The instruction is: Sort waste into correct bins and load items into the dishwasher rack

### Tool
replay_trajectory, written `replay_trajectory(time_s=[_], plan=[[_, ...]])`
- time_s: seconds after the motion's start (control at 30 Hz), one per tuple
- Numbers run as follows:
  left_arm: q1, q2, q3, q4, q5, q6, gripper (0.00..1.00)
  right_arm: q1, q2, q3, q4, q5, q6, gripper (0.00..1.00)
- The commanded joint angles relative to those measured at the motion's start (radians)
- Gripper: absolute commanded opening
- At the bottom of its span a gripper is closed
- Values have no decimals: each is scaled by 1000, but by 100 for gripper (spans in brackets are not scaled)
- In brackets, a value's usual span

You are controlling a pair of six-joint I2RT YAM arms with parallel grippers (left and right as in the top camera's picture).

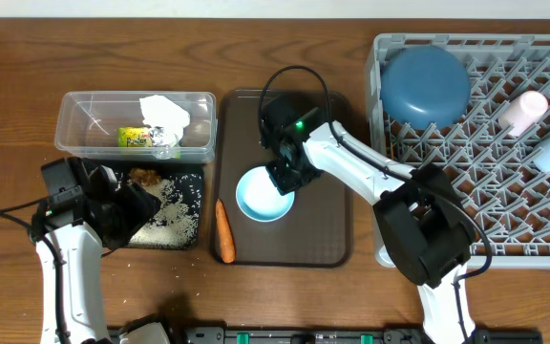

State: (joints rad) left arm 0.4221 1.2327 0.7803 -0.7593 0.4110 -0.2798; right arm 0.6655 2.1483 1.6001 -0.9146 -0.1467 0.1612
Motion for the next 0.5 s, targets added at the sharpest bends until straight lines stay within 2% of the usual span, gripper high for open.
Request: replay_trajectory(time_s=[0.0, 0.23, 0.47], plan=[[5, 2, 3, -3, -12, 18, 62, -16, 3, 2, 5, 101, 24, 1], [5, 2, 3, -3, -12, 18, 62, -55, -49, 28, -23, 225, 25, 1], [5, 2, 3, -2, -12, 18, 62, -136, -277, 35, -21, 425, 25, 1]])
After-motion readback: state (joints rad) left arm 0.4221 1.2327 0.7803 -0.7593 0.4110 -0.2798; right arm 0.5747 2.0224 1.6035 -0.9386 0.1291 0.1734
